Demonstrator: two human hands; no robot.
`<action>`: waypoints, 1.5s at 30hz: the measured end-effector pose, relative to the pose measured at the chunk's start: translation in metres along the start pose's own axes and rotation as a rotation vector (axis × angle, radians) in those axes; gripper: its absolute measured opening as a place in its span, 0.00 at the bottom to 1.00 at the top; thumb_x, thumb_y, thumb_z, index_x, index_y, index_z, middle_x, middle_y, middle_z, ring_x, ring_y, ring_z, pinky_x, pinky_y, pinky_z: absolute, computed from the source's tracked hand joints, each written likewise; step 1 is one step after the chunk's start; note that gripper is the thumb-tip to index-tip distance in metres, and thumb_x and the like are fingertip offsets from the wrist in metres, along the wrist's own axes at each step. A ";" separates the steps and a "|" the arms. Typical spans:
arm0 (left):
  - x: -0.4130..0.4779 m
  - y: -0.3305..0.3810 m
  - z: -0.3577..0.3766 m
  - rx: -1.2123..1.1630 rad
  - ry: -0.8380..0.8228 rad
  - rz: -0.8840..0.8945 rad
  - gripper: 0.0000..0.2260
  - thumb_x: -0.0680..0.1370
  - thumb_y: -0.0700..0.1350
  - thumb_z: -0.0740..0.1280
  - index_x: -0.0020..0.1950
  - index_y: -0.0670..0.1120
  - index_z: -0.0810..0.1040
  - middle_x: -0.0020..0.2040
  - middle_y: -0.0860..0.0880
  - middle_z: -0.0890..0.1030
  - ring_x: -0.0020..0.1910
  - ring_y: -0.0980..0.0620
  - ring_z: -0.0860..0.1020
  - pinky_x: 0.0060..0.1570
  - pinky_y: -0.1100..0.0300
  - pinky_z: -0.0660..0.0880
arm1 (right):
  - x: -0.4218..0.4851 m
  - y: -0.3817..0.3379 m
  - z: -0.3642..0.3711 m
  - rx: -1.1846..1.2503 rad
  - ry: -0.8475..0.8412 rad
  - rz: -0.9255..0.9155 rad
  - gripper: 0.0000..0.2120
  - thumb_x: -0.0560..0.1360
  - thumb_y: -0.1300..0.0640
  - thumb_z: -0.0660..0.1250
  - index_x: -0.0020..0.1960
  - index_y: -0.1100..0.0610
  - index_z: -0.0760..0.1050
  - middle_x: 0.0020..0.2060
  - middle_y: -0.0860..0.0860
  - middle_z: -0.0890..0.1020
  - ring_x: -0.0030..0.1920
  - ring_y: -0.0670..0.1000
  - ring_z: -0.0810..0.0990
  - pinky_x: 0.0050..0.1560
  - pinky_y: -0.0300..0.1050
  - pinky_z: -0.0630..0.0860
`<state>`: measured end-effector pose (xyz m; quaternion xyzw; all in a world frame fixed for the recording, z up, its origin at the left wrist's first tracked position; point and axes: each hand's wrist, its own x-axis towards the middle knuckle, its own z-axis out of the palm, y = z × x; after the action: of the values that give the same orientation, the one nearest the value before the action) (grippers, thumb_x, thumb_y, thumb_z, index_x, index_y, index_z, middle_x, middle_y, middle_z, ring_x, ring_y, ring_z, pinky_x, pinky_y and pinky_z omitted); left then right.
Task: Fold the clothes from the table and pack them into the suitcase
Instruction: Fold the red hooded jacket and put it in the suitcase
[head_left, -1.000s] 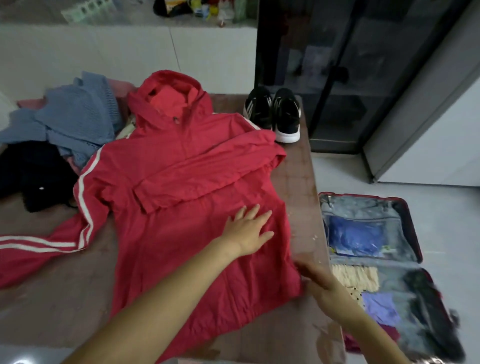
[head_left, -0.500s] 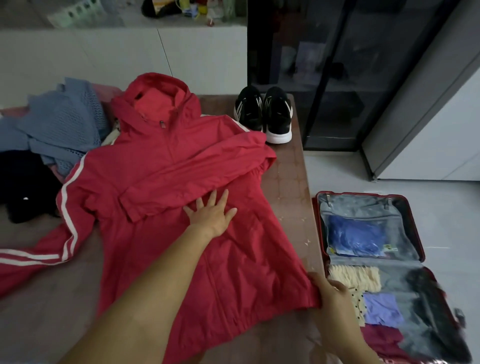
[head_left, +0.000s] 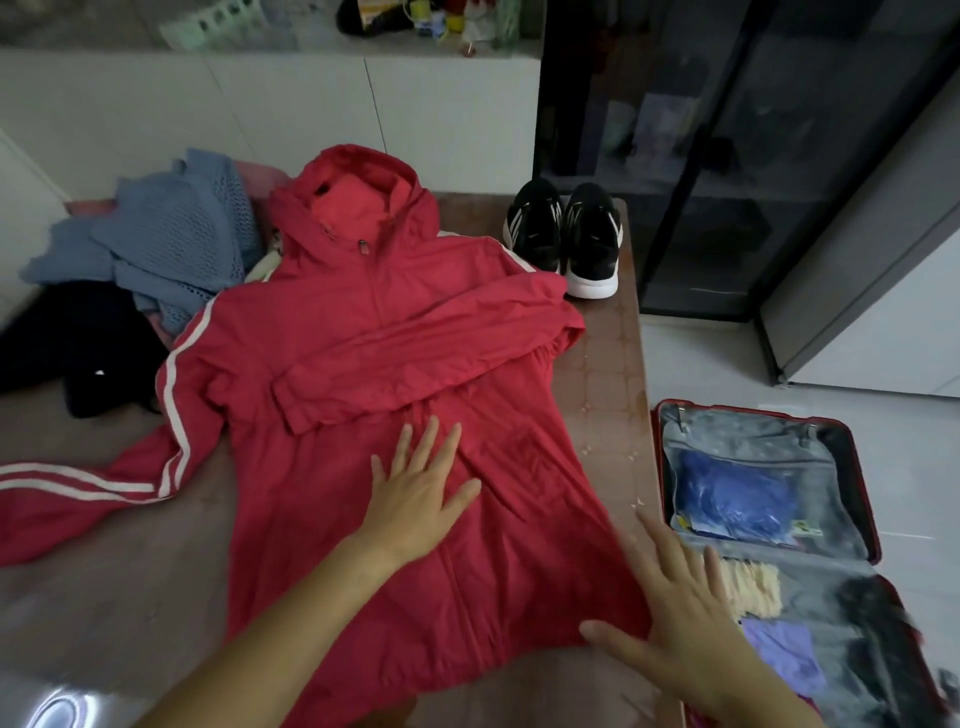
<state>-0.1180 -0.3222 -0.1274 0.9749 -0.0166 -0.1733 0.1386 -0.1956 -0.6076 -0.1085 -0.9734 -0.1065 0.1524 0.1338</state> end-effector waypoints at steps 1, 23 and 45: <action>-0.022 -0.006 0.008 0.027 0.016 -0.006 0.41 0.65 0.76 0.32 0.75 0.60 0.34 0.77 0.54 0.35 0.76 0.45 0.35 0.71 0.34 0.45 | 0.006 -0.006 0.000 -0.012 0.011 -0.050 0.45 0.65 0.19 0.50 0.76 0.39 0.49 0.74 0.49 0.60 0.72 0.53 0.59 0.69 0.66 0.55; -0.137 -0.144 0.025 0.134 0.269 -0.240 0.34 0.76 0.70 0.40 0.77 0.55 0.57 0.77 0.49 0.58 0.76 0.45 0.54 0.69 0.41 0.54 | 0.040 -0.056 0.056 -0.278 -0.077 -0.329 0.37 0.69 0.23 0.50 0.74 0.37 0.58 0.75 0.51 0.62 0.74 0.60 0.55 0.69 0.62 0.47; -0.112 -0.472 -0.064 -0.291 0.424 -0.994 0.26 0.71 0.45 0.74 0.61 0.31 0.72 0.56 0.28 0.76 0.57 0.30 0.74 0.58 0.41 0.72 | 0.127 -0.276 0.076 -0.235 -0.011 -0.457 0.31 0.75 0.30 0.45 0.74 0.40 0.59 0.71 0.55 0.69 0.71 0.57 0.61 0.68 0.60 0.46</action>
<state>-0.2084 0.1569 -0.1623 0.8498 0.4973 -0.0183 0.1735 -0.1482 -0.2985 -0.1319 -0.9321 -0.3414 0.1102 0.0500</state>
